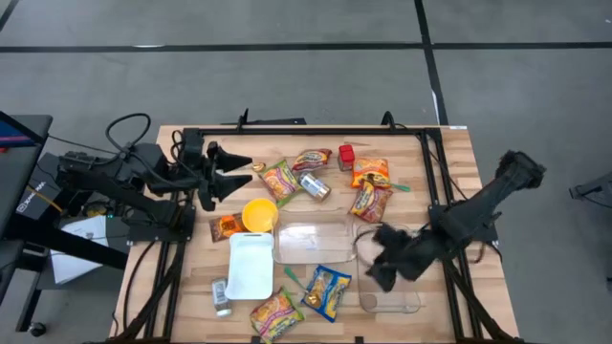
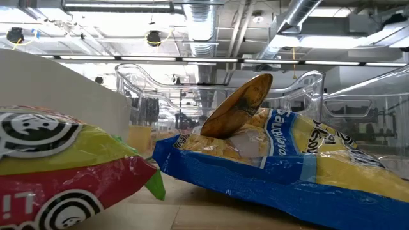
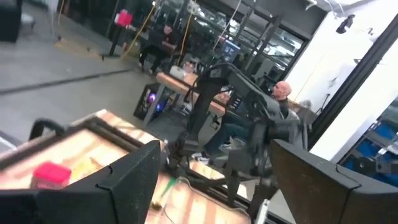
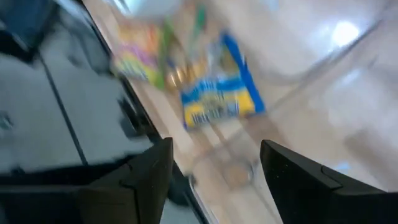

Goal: Pick & Place Food Item
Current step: Put the red seasoning can into the right transparent bin

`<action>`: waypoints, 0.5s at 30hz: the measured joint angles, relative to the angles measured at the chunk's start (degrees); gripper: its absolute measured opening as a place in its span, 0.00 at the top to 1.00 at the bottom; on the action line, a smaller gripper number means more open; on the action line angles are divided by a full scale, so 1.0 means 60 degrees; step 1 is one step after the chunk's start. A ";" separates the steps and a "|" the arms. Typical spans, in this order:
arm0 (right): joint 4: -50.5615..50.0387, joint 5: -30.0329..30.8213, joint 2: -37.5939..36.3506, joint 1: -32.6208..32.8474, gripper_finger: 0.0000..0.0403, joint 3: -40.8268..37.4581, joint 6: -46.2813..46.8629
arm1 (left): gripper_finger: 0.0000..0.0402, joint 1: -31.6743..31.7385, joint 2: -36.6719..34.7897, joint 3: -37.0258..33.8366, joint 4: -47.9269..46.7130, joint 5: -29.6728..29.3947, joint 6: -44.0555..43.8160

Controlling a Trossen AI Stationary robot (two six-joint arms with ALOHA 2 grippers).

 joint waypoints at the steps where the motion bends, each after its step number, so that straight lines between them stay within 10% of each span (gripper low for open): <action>1: -0.0010 0.0457 -0.0280 -0.0016 0.42 0.0000 -0.0074 | 0.26 0.0000 0.0000 0.0000 0.0126 0.0000 0.0255; 9: -0.1173 0.2635 -0.1974 -0.0899 0.42 0.0004 0.0440 | 0.26 0.0429 0.0000 0.0000 0.0899 -0.0649 0.1694; 15: -0.1132 0.2173 -0.2228 -0.2984 0.41 0.0000 -0.0948 | 0.26 0.1080 0.0000 0.0000 0.0885 -0.0783 0.1874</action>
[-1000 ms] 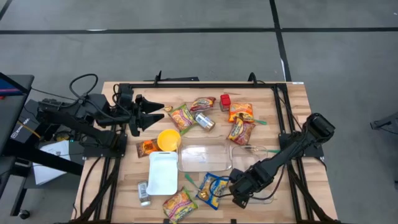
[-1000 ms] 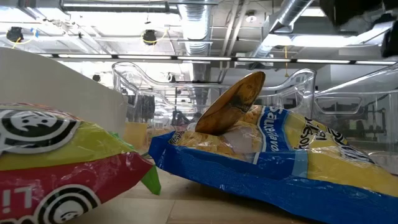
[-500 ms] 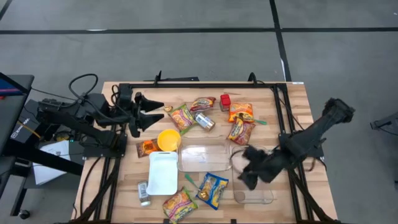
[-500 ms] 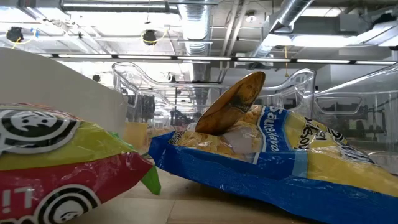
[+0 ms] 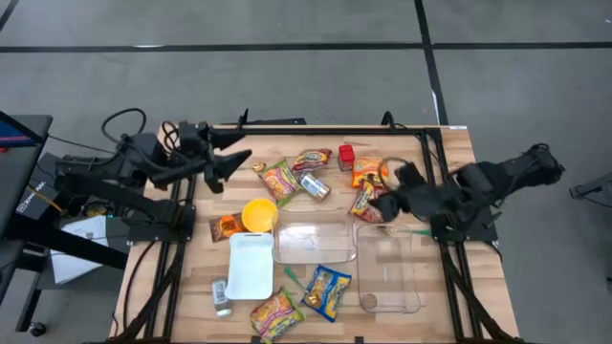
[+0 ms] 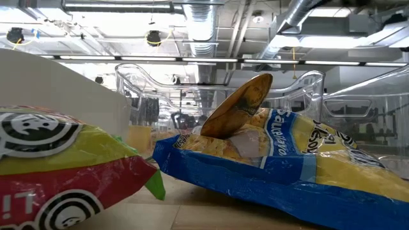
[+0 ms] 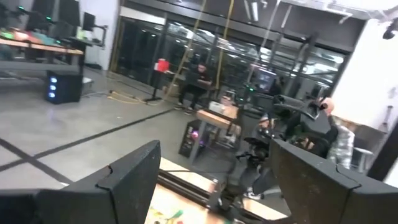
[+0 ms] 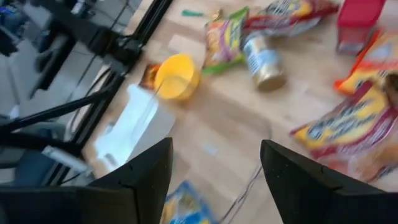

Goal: Pick & Place Food Item
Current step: Put the red seasoning can into the right transparent bin

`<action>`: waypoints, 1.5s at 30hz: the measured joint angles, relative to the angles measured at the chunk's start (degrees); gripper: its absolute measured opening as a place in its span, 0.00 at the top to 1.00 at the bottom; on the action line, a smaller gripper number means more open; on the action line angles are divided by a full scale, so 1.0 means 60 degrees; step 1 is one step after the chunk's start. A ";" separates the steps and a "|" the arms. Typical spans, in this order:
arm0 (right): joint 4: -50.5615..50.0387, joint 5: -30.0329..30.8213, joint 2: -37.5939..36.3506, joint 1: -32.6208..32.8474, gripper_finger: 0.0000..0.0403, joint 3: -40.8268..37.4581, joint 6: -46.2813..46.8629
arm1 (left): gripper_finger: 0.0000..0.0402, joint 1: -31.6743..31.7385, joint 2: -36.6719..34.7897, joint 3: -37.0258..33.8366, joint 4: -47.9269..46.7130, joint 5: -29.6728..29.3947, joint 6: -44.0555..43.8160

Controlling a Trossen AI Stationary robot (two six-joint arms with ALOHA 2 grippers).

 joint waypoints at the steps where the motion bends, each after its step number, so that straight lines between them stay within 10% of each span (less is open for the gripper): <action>1: 0.0107 -0.0286 0.0009 -0.0499 0.40 -0.0002 -0.0457 | 0.26 0.0067 0.0000 0.0000 -0.0011 0.0000 0.0002; 10: 0.0444 -0.4565 0.1319 -0.5327 0.30 0.0118 -0.3699 | 0.26 0.0431 0.0000 0.0000 -0.0056 0.0364 0.0052; 18: -0.0754 -0.4838 0.3506 -0.7771 0.21 0.1671 -0.5736 | 0.26 0.0431 0.0000 0.0000 -0.0101 -0.0451 0.0258; 29: -0.2024 -0.4090 0.6681 -0.8946 0.14 0.4540 -0.6727 | 0.26 0.0439 0.0000 0.0000 -0.0105 -0.0732 0.0215; 45: -0.1839 -0.4146 0.8262 -0.8755 0.13 0.4696 -0.6221 | 0.26 0.0439 0.0000 0.0000 -0.0109 -0.0728 -0.0004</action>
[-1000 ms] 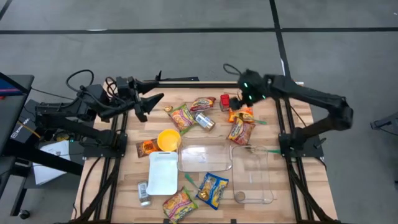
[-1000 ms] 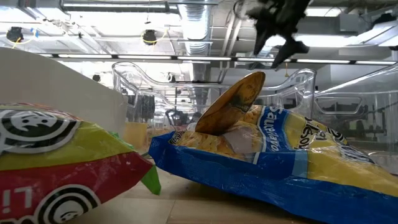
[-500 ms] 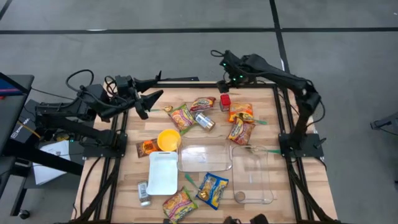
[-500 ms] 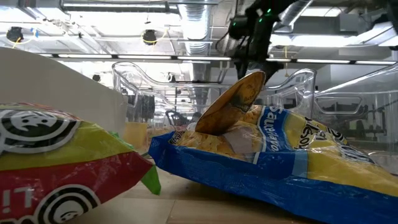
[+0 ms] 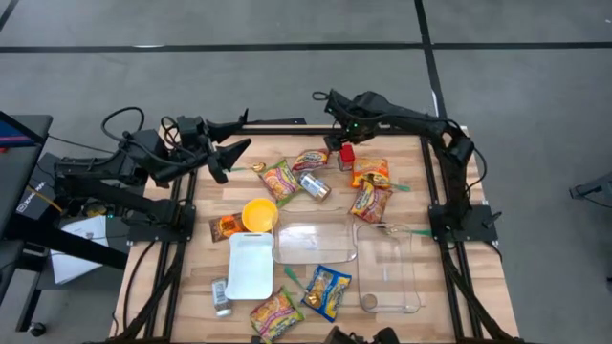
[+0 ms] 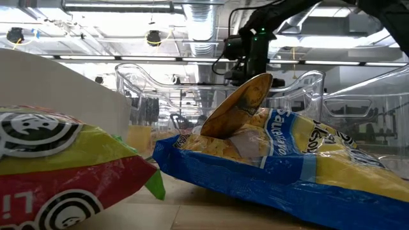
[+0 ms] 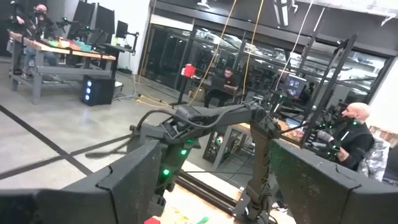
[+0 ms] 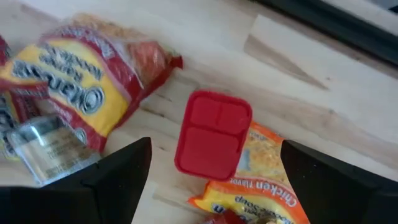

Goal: Pick & Place Food Item
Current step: Put the red seasoning can into the right transparent bin

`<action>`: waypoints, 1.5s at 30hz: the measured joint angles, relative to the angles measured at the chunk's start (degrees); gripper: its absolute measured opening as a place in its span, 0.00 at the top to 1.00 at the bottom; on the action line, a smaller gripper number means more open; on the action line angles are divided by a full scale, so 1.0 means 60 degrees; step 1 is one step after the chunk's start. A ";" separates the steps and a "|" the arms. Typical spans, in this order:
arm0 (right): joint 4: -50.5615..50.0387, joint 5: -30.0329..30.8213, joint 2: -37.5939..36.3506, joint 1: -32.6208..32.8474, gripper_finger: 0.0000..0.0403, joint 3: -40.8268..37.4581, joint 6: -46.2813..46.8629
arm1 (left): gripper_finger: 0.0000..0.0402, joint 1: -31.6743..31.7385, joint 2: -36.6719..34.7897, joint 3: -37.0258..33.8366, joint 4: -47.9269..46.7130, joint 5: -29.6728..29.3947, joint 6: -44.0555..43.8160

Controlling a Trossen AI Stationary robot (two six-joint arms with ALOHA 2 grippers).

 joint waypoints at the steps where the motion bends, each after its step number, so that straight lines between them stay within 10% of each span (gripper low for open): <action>1: -0.0026 0.0000 0.0000 -0.0022 0.13 0.0000 0.0023 | 0.26 -0.0004 0.0000 0.0000 -0.0004 0.0004 -0.0033; 45: 0.1385 -0.0263 -0.0029 0.0109 0.13 -0.1382 0.0512 | 0.26 -0.0076 0.0000 0.0000 -0.0350 0.0007 -0.0280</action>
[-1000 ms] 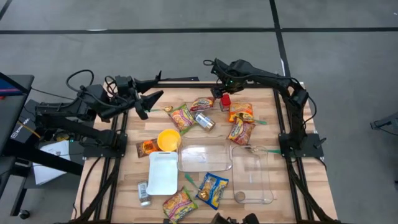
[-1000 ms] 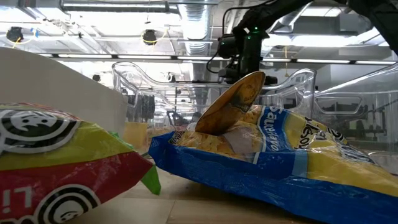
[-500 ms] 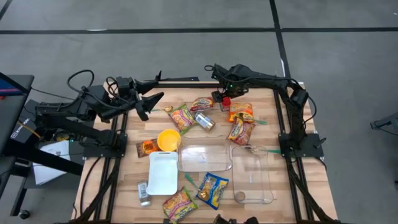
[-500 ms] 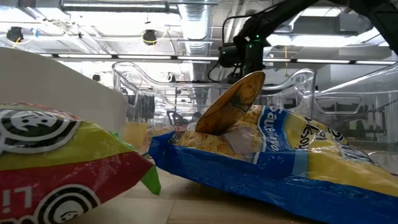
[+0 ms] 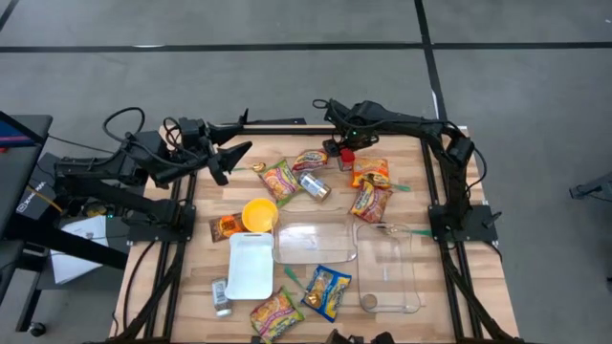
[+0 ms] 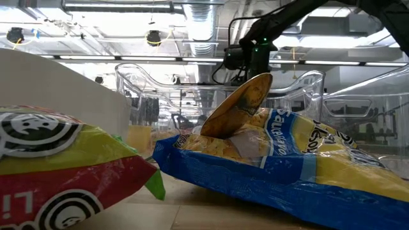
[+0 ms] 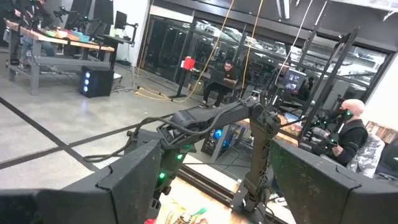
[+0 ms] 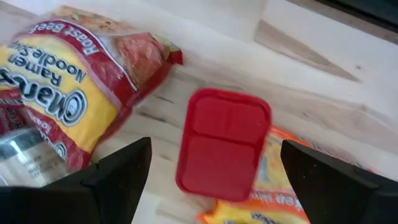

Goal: Pick & Place Food Item
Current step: Put the red seasoning can into the right transparent bin

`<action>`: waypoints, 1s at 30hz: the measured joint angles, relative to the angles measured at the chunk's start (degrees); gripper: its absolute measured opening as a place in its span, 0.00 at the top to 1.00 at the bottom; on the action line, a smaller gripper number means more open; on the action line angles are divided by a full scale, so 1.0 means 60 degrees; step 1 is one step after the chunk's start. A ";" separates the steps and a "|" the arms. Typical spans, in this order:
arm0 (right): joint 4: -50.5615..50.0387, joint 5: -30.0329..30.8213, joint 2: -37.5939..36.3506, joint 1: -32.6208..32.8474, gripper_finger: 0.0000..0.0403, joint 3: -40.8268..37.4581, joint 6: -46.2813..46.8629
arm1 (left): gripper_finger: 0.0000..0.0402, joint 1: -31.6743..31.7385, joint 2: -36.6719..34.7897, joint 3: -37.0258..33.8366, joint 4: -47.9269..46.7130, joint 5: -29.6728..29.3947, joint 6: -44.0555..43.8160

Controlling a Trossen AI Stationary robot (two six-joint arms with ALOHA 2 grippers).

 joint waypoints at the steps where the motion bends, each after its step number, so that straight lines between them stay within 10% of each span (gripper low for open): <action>1: -0.0003 -0.0029 0.0006 0.0006 0.13 -0.0082 -0.0002 | 0.26 0.0000 0.0000 0.0000 0.0000 0.0000 0.0000; 30: 0.0758 -0.0214 0.0011 0.0036 0.22 -0.0785 -0.0057 | 0.26 0.0000 0.0000 0.0000 0.0004 0.0000 -0.0007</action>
